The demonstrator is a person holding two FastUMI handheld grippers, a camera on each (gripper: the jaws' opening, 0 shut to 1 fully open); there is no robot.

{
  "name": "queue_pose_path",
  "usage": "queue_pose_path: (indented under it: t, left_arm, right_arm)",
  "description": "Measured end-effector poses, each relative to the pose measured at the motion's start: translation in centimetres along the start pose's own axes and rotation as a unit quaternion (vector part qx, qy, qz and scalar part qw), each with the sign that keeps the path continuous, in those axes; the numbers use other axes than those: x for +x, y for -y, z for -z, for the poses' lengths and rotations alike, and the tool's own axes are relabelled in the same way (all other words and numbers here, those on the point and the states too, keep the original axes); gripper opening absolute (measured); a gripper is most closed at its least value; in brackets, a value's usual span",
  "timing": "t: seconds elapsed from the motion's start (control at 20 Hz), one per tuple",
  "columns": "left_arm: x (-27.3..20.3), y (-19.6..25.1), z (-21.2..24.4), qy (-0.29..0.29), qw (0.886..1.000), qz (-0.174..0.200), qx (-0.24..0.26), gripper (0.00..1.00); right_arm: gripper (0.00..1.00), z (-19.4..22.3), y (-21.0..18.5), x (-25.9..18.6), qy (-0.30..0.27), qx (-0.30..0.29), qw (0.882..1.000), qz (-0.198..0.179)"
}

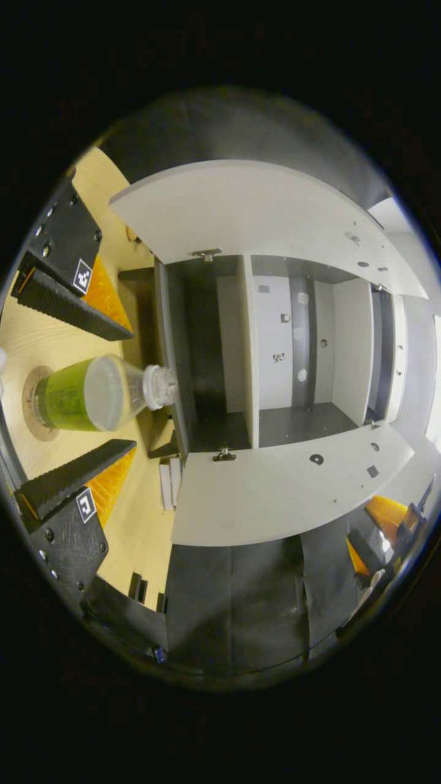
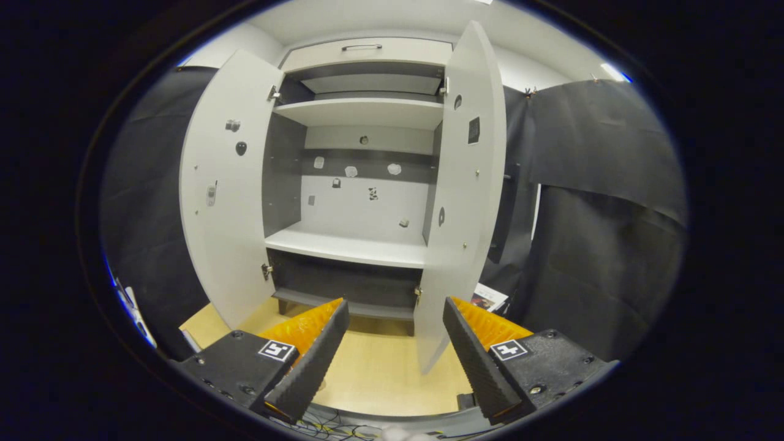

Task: Grasp the bottle in the cabinet with the left hand and place it on the coaster, then close the right door with the right hand and the left door with the left hand.

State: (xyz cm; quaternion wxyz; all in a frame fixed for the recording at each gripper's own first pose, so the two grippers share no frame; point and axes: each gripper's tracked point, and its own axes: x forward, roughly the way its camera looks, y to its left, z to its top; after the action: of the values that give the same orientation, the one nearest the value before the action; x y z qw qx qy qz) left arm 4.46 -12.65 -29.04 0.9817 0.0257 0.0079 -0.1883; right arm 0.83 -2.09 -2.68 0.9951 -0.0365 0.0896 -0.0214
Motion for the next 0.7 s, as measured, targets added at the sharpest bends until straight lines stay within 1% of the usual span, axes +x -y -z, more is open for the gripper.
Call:
queue_pose_path:
  t: [0.15,0.3,0.55,0.7]
  left_arm:
    - [0.2,-0.3,-3.9,0.027,1.0,-0.001,0.005,0.97]
    - [0.1,-1.1,-8.4,0.05,0.999,-0.009,0.012,0.98]
    - [-1.0,-2.8,-15.2,0.047,0.998,-0.013,-0.029,0.97]
    - [-2.3,-4.9,-19.5,0.049,0.998,-0.029,-0.03,0.98]
  right_arm:
    - [1.0,0.0,0.1,-0.2,0.005,0.006,1.0,0.002]
    - [1.0,0.2,0.2,-0.6,0.012,0.009,1.0,0.005]
    - [1.0,0.2,-0.2,-1.3,0.028,0.031,0.999,0.002]
    - [1.0,0.1,-0.2,-1.9,0.04,0.043,0.998,0.004]
